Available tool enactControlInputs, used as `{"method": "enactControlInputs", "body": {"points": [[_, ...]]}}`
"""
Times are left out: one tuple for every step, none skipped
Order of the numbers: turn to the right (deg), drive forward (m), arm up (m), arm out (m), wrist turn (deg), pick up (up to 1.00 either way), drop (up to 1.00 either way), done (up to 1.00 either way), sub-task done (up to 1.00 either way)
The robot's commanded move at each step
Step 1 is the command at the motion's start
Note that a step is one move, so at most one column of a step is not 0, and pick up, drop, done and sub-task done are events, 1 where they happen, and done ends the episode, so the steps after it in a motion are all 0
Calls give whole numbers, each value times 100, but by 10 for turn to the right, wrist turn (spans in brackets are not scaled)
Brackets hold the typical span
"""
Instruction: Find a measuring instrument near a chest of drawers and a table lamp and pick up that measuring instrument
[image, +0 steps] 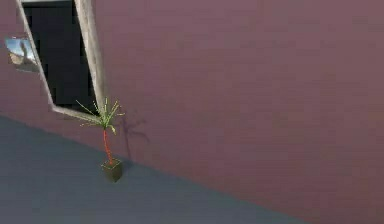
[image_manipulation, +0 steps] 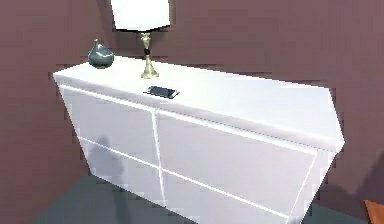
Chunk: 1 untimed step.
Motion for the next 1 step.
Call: {"method": "enactControlInputs", "body": {"points": [[0, 15, 0, 0, 0, 0, 0, 0, 0]]}}
